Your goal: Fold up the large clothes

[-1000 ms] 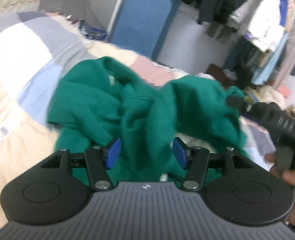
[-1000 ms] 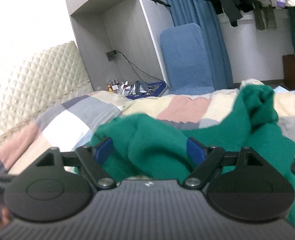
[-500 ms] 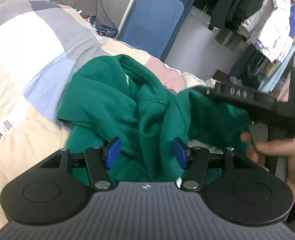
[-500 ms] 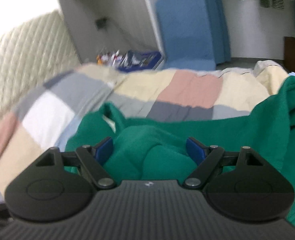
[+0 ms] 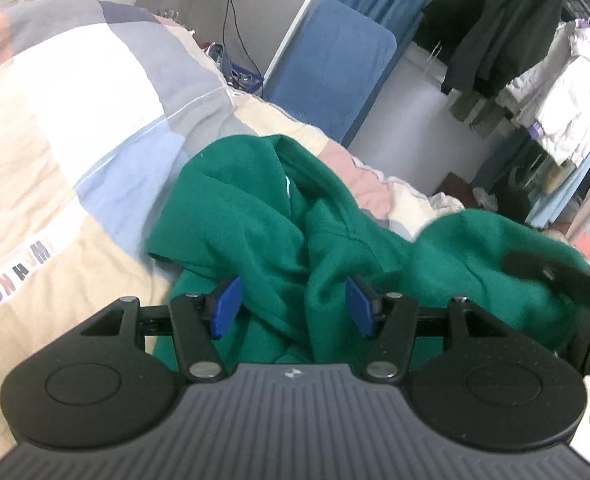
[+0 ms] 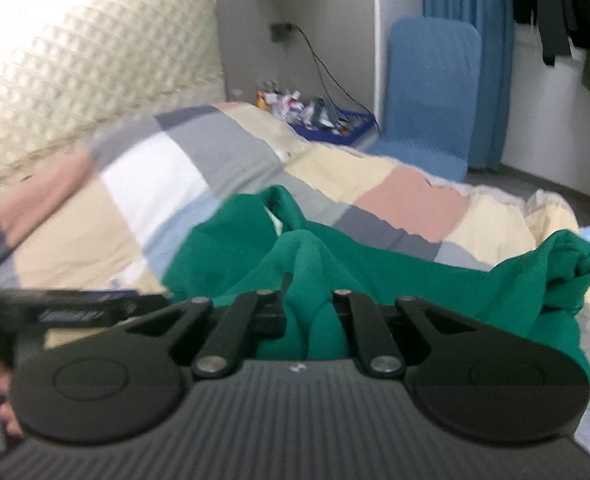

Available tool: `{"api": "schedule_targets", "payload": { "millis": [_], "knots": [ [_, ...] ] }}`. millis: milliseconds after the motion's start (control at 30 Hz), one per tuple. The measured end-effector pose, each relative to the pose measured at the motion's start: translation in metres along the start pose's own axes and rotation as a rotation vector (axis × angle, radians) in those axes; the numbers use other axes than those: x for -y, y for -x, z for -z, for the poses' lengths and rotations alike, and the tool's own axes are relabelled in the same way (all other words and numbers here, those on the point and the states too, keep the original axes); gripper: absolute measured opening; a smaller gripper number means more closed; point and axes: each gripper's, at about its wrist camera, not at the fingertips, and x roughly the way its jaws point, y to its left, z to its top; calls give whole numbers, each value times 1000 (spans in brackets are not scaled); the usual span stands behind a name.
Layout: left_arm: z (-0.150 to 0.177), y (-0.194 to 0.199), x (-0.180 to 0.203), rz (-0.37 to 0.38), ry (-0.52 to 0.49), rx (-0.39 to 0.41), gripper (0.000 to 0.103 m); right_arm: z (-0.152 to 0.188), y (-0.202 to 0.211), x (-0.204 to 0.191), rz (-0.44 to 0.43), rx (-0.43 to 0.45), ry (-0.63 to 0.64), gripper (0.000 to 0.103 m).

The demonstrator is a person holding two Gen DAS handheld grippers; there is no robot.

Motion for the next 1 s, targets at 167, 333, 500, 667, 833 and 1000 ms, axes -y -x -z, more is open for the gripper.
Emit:
{"api": "schedule_targets", "payload": {
  "millis": [167,333,500,667,833,1000],
  "knots": [
    [4,7,8,8,-28,13,63,31,37,-9,-61,-41,22,10],
    [13,9,19,38,-67,8,63,91,35,-21,-68,-200,55,10],
    [25,10,32,91,-112,-4,63,137,18,-17,-33,-311,26,12],
    [35,8,45,106,-167,-28,63,138,36,-4,-90,-254,-28,33],
    [37,2,48,120,-179,-29,63,137,61,13,-125,-154,-107,52],
    [40,-1,50,157,-185,-36,63,131,87,45,-104,-15,-239,52]
  ]
}}
